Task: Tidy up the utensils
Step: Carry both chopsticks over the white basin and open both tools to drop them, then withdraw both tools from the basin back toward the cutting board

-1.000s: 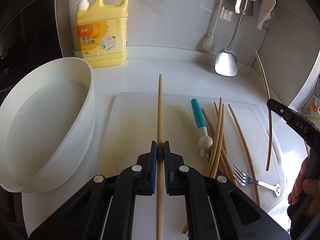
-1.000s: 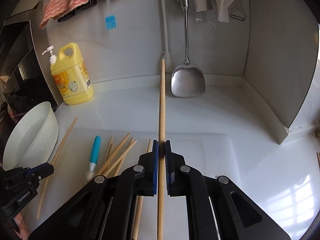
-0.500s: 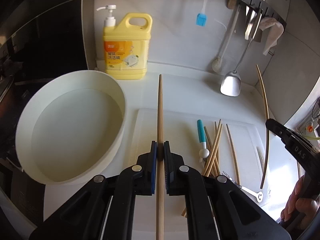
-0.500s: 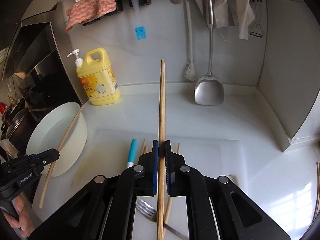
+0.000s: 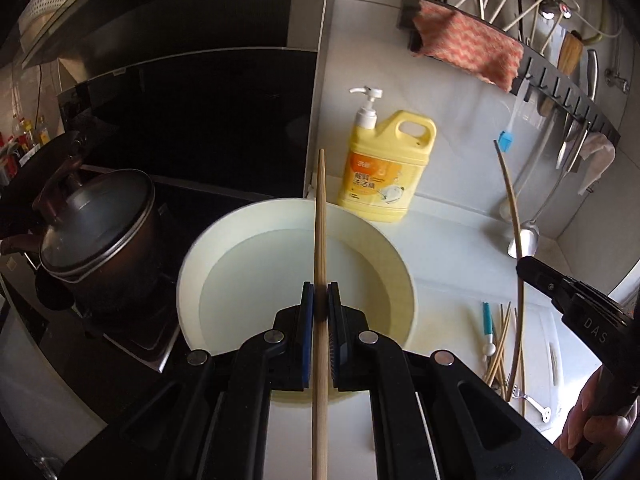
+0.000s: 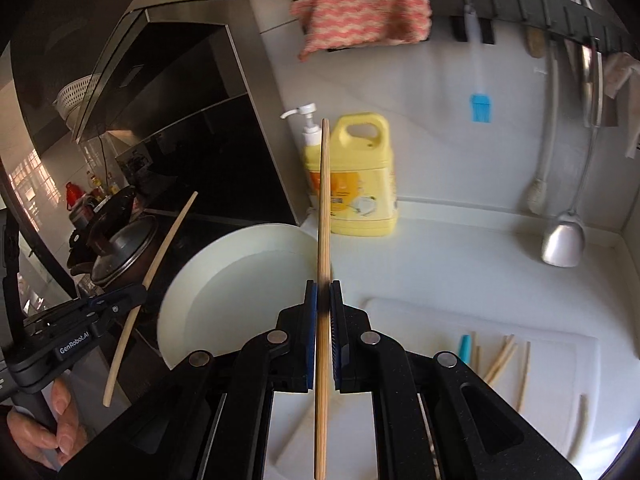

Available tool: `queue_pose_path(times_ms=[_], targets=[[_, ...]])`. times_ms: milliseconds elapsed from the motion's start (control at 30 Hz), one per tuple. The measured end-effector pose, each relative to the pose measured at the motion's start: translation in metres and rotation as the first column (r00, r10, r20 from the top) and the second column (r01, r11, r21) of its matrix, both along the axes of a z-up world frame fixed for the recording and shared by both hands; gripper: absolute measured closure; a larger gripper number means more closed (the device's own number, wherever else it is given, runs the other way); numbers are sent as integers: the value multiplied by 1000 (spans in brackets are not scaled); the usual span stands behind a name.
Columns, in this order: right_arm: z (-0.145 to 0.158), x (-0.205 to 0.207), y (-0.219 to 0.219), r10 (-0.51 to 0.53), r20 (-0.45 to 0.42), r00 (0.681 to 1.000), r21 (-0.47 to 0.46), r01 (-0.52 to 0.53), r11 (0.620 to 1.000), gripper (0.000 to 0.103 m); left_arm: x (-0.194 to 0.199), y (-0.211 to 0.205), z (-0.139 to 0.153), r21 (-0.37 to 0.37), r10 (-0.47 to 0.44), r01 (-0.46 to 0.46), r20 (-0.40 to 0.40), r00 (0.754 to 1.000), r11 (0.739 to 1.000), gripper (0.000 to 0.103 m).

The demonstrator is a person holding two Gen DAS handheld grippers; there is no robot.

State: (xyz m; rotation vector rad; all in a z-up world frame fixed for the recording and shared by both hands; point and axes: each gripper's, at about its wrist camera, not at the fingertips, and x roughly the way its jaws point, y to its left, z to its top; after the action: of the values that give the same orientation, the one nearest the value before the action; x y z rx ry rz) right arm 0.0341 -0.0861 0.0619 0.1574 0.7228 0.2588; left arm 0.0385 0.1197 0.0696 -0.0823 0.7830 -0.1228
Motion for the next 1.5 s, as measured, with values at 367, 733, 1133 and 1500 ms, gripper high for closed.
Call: queue_pose_path(times_ms=[367,733,1133,1500], targets=[[-56,77,107,-61,-177,982,38,68,997,97,76,55,-50,-40,-159,156,-108,981,987,96],[-116,105,123,-71,-366,928,42,93,995,97,111,59,-97,-50,-188,181,-226,956,982,96],[-131,120,120,-59,-418,906,28,78,997,97,125,56,-119,-46,-170,163,-299,939,985,95],[-126,127,115,-80,-418,905,-9,84,996,93,130,54,-115,32,-97,113,-319,943,993,57]])
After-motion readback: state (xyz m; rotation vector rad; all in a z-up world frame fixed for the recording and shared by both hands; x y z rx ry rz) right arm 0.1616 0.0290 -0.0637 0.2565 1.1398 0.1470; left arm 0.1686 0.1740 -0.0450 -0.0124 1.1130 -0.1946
